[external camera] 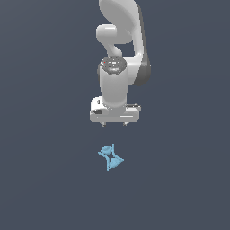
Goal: Pick up the object and move it to a goal position.
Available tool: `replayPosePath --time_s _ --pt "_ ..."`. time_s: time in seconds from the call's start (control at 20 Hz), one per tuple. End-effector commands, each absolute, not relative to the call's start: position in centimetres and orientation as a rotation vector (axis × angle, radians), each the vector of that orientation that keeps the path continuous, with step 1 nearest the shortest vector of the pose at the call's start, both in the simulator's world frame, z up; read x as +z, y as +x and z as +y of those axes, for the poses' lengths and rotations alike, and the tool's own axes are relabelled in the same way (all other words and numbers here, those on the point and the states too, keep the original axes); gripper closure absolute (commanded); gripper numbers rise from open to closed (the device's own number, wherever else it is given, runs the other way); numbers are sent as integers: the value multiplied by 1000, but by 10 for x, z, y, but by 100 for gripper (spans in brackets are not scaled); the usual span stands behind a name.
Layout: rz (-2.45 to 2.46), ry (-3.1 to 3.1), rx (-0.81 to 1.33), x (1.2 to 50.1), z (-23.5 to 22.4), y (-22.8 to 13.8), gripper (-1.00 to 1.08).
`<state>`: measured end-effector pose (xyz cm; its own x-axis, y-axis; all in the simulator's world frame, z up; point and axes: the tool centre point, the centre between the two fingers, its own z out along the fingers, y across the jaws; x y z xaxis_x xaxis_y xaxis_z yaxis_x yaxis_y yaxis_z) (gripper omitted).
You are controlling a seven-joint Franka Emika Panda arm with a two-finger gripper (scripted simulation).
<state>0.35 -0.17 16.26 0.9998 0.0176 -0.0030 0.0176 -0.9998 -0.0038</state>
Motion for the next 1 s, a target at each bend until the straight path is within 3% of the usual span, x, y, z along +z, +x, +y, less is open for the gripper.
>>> replayPosePath --time_s 0.0,0.95 --pt "-28 -3138 5 163 -2 3 -92" --pt "-207 -3149 -15 163 16 14 -92"
